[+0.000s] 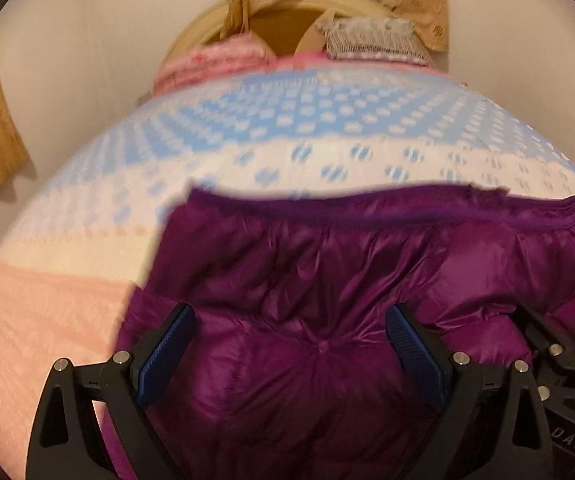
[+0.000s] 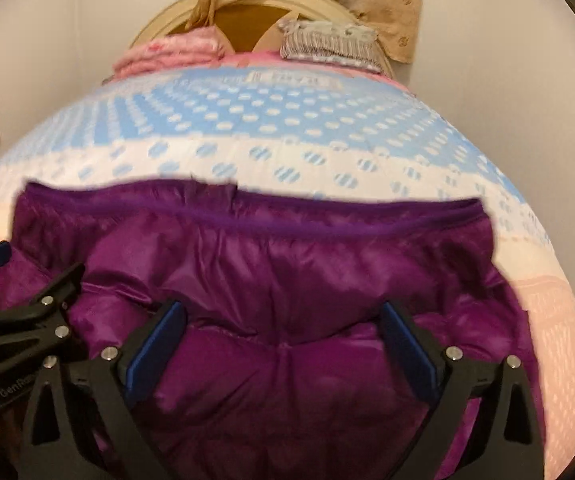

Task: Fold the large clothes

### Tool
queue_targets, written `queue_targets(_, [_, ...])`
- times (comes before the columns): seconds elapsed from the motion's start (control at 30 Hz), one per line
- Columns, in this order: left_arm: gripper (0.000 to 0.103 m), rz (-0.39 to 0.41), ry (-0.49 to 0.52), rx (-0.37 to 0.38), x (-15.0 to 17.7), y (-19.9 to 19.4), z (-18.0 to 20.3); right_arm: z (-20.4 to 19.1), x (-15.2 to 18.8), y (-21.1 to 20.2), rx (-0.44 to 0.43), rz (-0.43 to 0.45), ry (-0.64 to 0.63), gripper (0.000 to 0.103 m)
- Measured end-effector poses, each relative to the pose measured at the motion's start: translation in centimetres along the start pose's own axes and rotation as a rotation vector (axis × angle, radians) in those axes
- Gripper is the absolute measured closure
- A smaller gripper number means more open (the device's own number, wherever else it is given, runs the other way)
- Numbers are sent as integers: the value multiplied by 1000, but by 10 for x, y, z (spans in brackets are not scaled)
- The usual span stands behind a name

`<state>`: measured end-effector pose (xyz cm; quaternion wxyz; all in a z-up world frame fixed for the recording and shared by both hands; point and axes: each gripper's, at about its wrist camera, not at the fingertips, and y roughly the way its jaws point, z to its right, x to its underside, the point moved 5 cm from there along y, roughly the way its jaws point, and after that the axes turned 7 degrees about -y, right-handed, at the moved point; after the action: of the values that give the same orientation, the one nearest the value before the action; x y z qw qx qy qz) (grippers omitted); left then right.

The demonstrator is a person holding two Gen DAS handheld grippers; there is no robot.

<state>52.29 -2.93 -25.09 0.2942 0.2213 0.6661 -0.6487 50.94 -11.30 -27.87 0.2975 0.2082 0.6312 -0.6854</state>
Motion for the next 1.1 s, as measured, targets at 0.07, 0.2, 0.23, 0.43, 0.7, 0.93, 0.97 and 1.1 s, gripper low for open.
queue_targets(0.07, [6, -26, -40, 44, 1, 8, -6, 2, 2, 4, 0, 11, 9, 1])
queue_targets(0.2, [6, -33, -53, 37, 1, 14, -6, 4, 6, 17, -2, -22, 8, 0])
queue_targets(0.23, [6, -34, -51, 28, 1, 14, -5, 4, 7, 19, -8, -31, 10, 0])
queue_targets(0.43, [6, 54, -78, 50, -1, -36, -17, -2, 6, 17, 14, -71, -38, 0])
queue_targets(0.7, [6, 65, -161, -32, 59, -88, -102, -8, 51, -69, 38, 31, -80, 0])
queue_targets(0.93, [6, -14, -299, 41, 106, -79, -112, -22, 83, -56, 100, 24, -107, 0])
queue_targets(0.97, [7, -13, -303, 63, 107, -80, -107, -23, 82, -55, 105, 22, -113, 0])
queue_targets(1.1, [35, -44, -313, 153, 111, -79, -94, -20, 85, -66, 82, 9, -117, 0])
